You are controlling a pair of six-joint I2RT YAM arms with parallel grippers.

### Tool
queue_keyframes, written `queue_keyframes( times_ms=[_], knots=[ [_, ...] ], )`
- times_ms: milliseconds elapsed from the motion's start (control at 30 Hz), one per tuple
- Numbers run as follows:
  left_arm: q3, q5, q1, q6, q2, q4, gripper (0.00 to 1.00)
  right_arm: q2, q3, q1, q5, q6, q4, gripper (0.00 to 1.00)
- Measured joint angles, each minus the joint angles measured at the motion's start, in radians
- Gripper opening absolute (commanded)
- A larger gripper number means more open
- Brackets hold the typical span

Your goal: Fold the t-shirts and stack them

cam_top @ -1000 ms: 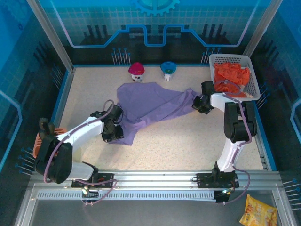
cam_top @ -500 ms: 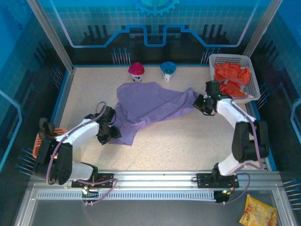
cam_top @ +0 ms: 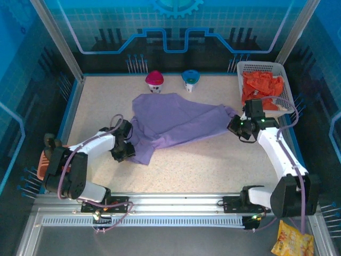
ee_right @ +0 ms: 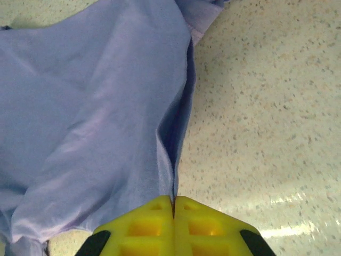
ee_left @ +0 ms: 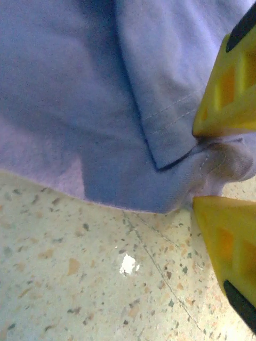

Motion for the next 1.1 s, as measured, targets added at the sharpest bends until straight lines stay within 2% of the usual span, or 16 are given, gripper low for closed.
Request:
queue_keyframes(
  times_ms=[100, 300, 500, 600, 867, 900, 933, 967, 1000, 1067, 1100],
  knots=[
    [0.015, -0.018, 0.0, 0.006, 0.016, 0.004, 0.0, -0.055, -0.005, 0.0, 0.0, -0.01, -0.063, 0.0],
    [0.023, -0.026, -0.001, -0.002, -0.029, -0.038, 0.0, -0.182, -0.118, 0.0, -0.006, -0.014, -0.179, 0.0],
    [0.076, -0.04, -0.039, -0.069, -0.302, -0.217, 0.0, -0.269, -0.132, 0.0, 0.0, -0.024, -0.299, 0.0],
    [0.13, -0.051, -0.055, -0.106, -0.391, -0.31, 0.0, -0.28, -0.126, 0.0, 0.007, -0.035, -0.343, 0.0],
    [0.081, -0.056, -0.122, -0.213, -0.46, -0.486, 0.0, -0.317, -0.145, 0.0, 0.031, -0.033, -0.422, 0.01],
    [0.078, -0.056, -0.138, -0.227, -0.466, -0.505, 0.03, -0.323, -0.145, 0.0, 0.036, -0.031, -0.427, 0.06],
    [0.077, -0.056, -0.15, -0.237, -0.47, -0.52, 0.08, -0.33, -0.145, 0.0, 0.04, -0.029, -0.43, 0.17],
    [0.077, -0.056, -0.157, -0.241, -0.472, -0.531, 0.18, -0.336, -0.146, 0.0, 0.039, -0.025, -0.431, 0.29],
    [0.076, -0.059, -0.159, -0.243, -0.47, -0.538, 0.32, -0.341, -0.149, 0.0, 0.038, -0.024, -0.429, 0.34],
    [0.076, -0.064, -0.159, -0.242, -0.452, -0.551, 0.47, -0.34, -0.154, 0.0, 0.032, -0.027, -0.426, 0.45],
    [0.078, -0.068, -0.159, -0.243, -0.437, -0.557, 0.56, -0.337, -0.156, 0.0, 0.031, -0.032, -0.424, 0.57]
  ],
)
